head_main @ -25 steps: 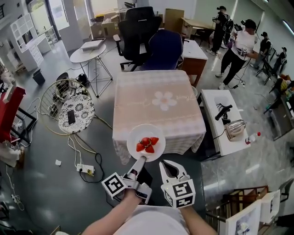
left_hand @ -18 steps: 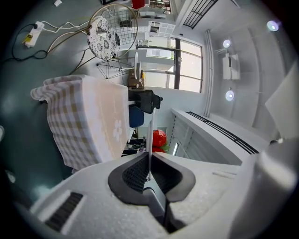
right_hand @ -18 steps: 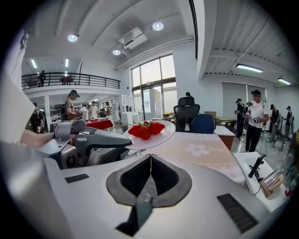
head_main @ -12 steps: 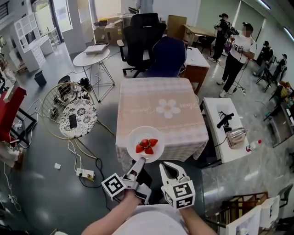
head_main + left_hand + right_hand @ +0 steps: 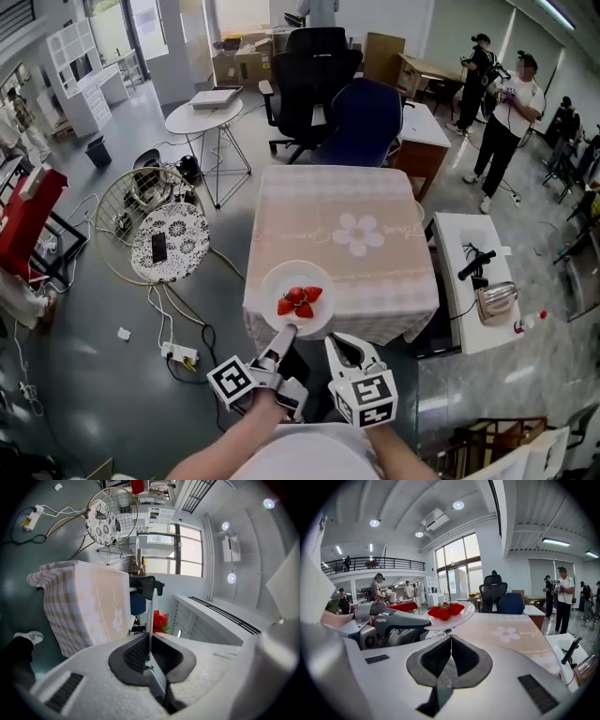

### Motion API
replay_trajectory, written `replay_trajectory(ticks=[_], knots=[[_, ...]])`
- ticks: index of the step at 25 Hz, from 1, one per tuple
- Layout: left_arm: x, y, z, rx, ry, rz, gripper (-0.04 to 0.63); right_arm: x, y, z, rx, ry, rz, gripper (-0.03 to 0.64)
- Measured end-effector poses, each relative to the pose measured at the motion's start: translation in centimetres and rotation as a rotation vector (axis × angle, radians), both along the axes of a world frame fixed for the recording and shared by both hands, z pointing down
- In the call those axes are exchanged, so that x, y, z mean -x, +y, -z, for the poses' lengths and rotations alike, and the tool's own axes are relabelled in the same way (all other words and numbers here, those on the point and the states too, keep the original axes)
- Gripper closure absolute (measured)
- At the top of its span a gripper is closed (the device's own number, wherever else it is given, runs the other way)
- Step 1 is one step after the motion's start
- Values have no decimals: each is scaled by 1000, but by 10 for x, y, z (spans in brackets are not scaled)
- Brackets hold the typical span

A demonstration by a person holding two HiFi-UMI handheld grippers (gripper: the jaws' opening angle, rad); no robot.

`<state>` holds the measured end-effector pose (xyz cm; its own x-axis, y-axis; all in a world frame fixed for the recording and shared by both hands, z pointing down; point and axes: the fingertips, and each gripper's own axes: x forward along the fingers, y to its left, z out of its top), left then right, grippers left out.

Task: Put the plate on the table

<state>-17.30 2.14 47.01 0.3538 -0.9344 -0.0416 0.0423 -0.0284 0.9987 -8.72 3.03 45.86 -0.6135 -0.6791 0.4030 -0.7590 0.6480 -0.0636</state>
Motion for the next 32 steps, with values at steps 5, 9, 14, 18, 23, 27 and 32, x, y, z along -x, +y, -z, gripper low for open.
replay_trajectory(ticks=[5, 9, 14, 18, 23, 27, 32], knots=[[-5, -31, -9, 25, -4, 25, 578, -8, -34, -10, 27, -2, 18, 614], [-14, -57, -14, 46, -7, 37, 578, -20, -62, -14, 55, -7, 23, 614], [-24, -89, -24, 67, -16, 48, 578, -31, -98, -22, 71, -11, 35, 614], [-33, -113, -33, 88, -37, 53, 578, -38, -127, -25, 80, -28, 52, 614], [-48, -143, -42, 99, -46, 43, 578, -53, -163, -25, 87, -44, 69, 614], [-59, -165, -49, 111, -60, 33, 578, -61, -189, -28, 95, -64, 79, 614], [-71, -190, -55, 124, -57, 38, 578, -69, -215, -32, 104, -86, 98, 614]])
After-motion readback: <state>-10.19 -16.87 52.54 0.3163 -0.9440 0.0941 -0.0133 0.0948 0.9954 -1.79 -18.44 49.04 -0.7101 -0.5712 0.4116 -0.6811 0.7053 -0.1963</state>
